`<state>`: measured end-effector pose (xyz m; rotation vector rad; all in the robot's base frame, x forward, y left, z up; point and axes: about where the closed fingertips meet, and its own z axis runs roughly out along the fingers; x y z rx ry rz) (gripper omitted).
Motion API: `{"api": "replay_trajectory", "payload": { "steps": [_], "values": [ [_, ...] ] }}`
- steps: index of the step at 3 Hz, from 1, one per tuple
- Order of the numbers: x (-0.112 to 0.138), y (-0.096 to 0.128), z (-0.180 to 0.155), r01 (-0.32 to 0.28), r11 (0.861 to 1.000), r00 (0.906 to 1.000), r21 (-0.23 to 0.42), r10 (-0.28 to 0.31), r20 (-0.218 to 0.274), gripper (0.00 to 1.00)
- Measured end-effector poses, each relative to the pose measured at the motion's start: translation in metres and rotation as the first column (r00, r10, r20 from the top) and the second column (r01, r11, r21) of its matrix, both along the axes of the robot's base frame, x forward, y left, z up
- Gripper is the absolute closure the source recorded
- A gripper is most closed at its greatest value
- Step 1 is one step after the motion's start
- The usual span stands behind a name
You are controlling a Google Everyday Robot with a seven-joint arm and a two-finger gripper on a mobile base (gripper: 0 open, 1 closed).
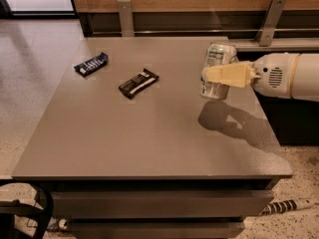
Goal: Place 7up can upright
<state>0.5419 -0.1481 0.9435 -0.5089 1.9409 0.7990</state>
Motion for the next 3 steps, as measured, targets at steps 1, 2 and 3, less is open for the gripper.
{"api": "replay_trajectory", "payload": {
  "steps": [1, 2, 3],
  "values": [
    [-0.01, -0.004, 0.003, -0.033, 0.999, 0.9936, -0.032, 0.036, 0.107, 1.0],
    [-0.016, -0.002, 0.001, -0.069, 0.997, 0.9808, -0.04, 0.075, 0.18, 1.0],
    [-0.019, 0.003, -0.007, -0.106, 0.993, 0.9585, -0.056, 0.118, 0.26, 1.0]
  ]
}}
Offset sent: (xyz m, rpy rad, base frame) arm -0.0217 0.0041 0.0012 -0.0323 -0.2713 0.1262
